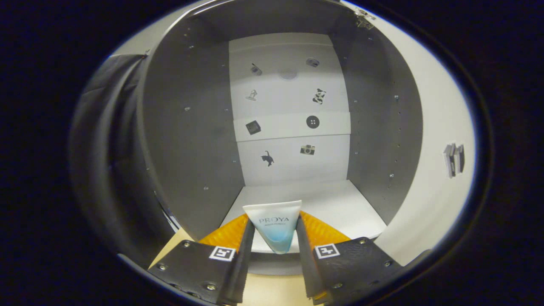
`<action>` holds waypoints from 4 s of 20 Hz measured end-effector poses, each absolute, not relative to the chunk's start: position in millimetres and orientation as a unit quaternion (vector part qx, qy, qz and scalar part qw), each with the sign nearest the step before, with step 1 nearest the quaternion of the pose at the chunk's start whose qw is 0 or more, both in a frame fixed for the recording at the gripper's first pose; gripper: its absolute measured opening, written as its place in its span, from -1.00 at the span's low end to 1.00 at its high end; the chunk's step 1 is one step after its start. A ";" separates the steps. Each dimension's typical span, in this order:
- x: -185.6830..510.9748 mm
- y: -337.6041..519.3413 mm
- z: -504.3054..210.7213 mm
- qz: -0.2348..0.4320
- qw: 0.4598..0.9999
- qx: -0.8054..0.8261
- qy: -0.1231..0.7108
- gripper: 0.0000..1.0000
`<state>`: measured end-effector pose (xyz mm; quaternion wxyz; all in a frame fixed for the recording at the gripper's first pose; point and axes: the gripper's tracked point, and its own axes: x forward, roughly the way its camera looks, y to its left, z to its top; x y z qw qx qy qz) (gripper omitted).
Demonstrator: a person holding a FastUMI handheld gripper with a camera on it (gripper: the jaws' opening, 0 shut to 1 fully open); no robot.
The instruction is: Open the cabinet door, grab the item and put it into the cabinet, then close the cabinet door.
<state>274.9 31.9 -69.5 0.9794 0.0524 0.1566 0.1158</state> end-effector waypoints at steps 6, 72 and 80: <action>317.5 22.0 -94.6 0.097 0.974 0.055 0.195 0.07; -51.2 -235.5 -6.2 -0.039 0.995 0.063 0.069 0.97; -32.9 -151.4 -10.1 0.079 0.991 0.086 0.070 0.97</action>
